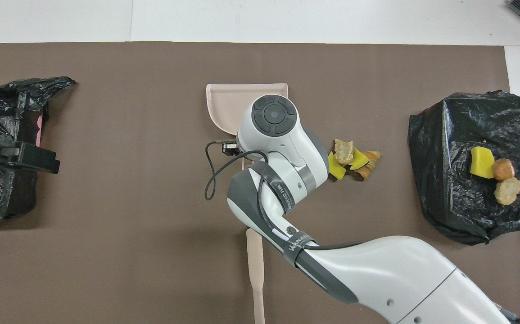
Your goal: Sweep and dump trash in bin
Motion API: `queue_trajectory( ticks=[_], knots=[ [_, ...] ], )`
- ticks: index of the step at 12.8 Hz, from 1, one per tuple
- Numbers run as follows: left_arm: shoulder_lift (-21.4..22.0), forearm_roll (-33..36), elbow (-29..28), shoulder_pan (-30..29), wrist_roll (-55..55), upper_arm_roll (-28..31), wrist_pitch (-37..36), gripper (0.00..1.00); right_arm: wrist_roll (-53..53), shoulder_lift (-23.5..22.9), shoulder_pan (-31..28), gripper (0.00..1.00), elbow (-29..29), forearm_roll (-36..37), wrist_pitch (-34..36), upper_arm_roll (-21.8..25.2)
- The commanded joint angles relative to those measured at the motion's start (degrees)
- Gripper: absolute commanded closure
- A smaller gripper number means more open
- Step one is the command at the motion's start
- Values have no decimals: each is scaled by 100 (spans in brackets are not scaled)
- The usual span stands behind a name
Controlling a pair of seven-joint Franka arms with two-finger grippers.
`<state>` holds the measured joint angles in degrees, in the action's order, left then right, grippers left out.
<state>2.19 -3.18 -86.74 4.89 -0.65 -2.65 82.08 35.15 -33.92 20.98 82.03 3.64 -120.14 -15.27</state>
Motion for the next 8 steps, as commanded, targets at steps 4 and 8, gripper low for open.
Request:
queue_trajectory(
  ticks=[4,8],
  knots=[
    [44,37,-44,-5,3,-25,211,0,-604,1219,-181,0,181,-504,2105,-63],
    [-279,46,-1,336,-32,-25,816,0,-782,2343,-59,0,1136,-783,2987,-90]
  ],
)
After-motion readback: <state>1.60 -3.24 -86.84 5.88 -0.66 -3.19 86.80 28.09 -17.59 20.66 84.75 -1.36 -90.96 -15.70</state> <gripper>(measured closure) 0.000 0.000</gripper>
